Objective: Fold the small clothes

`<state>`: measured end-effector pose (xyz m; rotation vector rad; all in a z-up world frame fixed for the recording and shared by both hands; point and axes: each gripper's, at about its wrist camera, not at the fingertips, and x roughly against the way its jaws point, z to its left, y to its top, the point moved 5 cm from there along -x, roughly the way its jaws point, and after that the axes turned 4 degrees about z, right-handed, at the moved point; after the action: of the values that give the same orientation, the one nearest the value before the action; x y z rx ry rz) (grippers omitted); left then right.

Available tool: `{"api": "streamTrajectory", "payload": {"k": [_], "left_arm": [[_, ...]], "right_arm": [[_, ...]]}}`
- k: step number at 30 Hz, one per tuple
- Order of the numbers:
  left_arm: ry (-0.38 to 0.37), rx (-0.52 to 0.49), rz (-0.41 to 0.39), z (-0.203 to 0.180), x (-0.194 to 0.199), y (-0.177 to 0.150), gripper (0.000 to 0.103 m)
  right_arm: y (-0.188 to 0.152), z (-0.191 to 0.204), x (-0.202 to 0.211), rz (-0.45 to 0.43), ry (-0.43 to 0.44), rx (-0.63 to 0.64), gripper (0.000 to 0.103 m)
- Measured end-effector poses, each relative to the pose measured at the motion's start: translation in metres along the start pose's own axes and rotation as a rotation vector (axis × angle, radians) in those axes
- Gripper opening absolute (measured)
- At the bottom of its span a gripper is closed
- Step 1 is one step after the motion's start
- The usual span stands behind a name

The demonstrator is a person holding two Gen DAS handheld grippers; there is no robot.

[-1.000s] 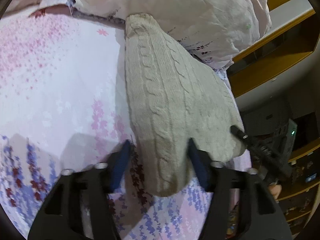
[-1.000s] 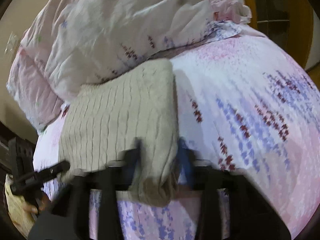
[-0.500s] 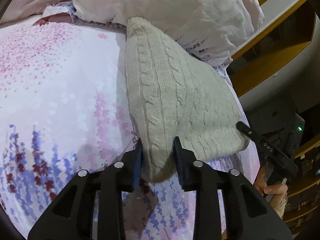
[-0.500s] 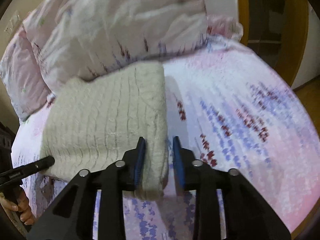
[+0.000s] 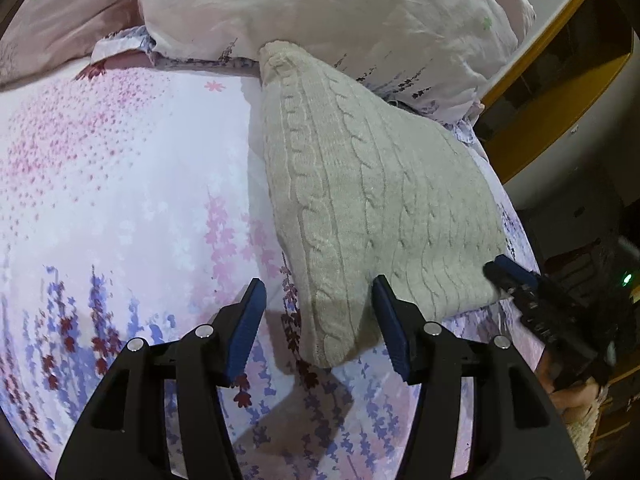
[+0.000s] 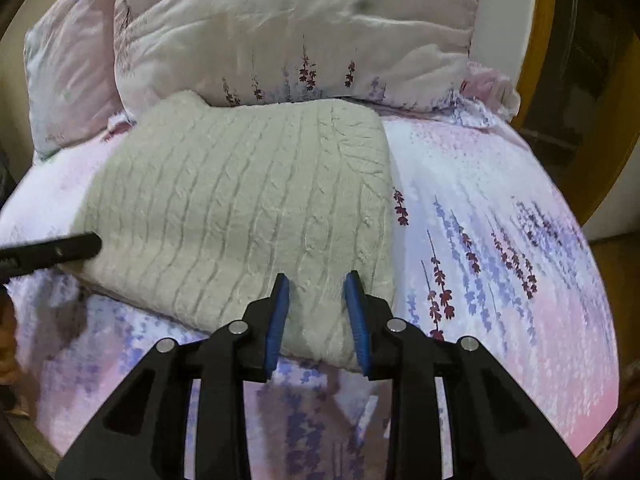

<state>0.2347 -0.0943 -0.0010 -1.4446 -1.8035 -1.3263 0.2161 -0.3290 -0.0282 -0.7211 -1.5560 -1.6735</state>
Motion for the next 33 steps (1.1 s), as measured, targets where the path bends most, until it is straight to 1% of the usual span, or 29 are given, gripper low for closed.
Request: {"api": "streamTrajectory", "payload": {"k": [1,2,3,4,6,8,10,11,12,14,16,17,18,21,22,25,26,27,28,29,30,31,32,33], "left_arm": [[0.006,-0.005,-0.005,0.0,0.003,0.005,0.064],[0.012,-0.008,-0.01,-0.001,0.004,0.008,0.067],[0.024,-0.014,-0.02,-0.002,0.007,0.013,0.071],[0.03,-0.02,-0.023,-0.004,0.008,0.018,0.076],[0.052,-0.026,-0.038,-0.005,0.008,0.028,0.077],[0.064,-0.019,-0.028,-0.005,0.003,0.038,0.078],[0.077,-0.013,-0.019,-0.005,-0.003,0.045,0.079],[0.081,-0.013,-0.019,-0.005,-0.006,0.047,0.079],[0.084,-0.014,-0.018,-0.006,-0.008,0.05,0.08],[0.084,-0.016,-0.017,-0.009,-0.013,0.054,0.081],[0.091,-0.029,-0.021,-0.011,-0.015,0.056,0.082],[0.096,-0.037,-0.024,-0.012,-0.016,0.057,0.083],[0.101,-0.043,-0.027,-0.014,-0.018,0.059,0.084],[0.096,-0.044,-0.021,-0.013,-0.024,0.061,0.086],[0.094,-0.041,-0.019,-0.013,-0.027,0.062,0.089],[0.075,-0.028,-0.008,-0.012,-0.032,0.063,0.09],[0.063,-0.019,-0.003,-0.011,-0.033,0.063,0.09],[0.051,-0.01,0.002,-0.01,-0.033,0.064,0.09],[0.041,-0.003,0.005,-0.008,-0.032,0.064,0.09],[0.026,0.007,0.011,-0.007,-0.031,0.064,0.09],[0.015,0.015,0.017,-0.004,-0.03,0.064,0.09],[-0.001,0.027,0.024,-0.003,-0.031,0.064,0.09],[-0.009,0.035,0.028,-0.002,-0.032,0.064,0.09],[-0.015,0.04,0.031,-0.001,-0.032,0.063,0.09]], "right_arm": [[0.006,-0.004,0.005,-0.011,0.047,-0.038,0.043],[0.015,-0.012,0.009,-0.025,0.088,-0.098,0.056],[0.023,-0.021,0.012,-0.039,0.113,-0.153,0.062],[0.029,-0.027,0.013,-0.049,0.136,-0.187,0.062],[0.045,-0.048,0.006,-0.049,0.175,-0.287,0.062],[0.057,-0.064,-0.008,-0.033,0.196,-0.36,0.062],[0.064,-0.074,-0.021,-0.015,0.213,-0.408,0.053],[0.067,-0.077,-0.029,-0.003,0.22,-0.424,0.045],[0.069,-0.079,-0.038,0.012,0.214,-0.432,0.042],[0.071,-0.078,-0.047,0.023,0.192,-0.422,0.038],[0.073,-0.075,-0.053,0.028,0.178,-0.4,0.031],[0.074,-0.072,-0.056,0.026,0.169,-0.381,0.017],[0.074,-0.07,-0.059,0.029,0.139,-0.361,0.011],[0.071,-0.067,-0.068,0.049,0.045,-0.339,0.009],[0.07,-0.068,-0.07,0.053,0.03,-0.342,0.009],[0.071,-0.063,-0.073,0.056,-0.039,-0.304,0.008],[0.073,-0.06,-0.069,0.051,-0.057,-0.284,0.009],[0.074,-0.059,-0.062,0.031,-0.067,-0.275,0.012],[0.075,-0.057,-0.053,-0.001,-0.065,-0.27,0.015],[0.076,-0.054,-0.038,-0.052,-0.052,-0.264,0.018],[0.077,-0.049,-0.026,-0.092,-0.018,-0.248,0.029],[0.076,-0.046,-0.02,-0.108,0.003,-0.237,0.034],[0.075,-0.039,-0.013,-0.123,0.028,-0.211,0.037],[0.074,-0.031,-0.012,-0.115,0.038,-0.178,0.037]]}}
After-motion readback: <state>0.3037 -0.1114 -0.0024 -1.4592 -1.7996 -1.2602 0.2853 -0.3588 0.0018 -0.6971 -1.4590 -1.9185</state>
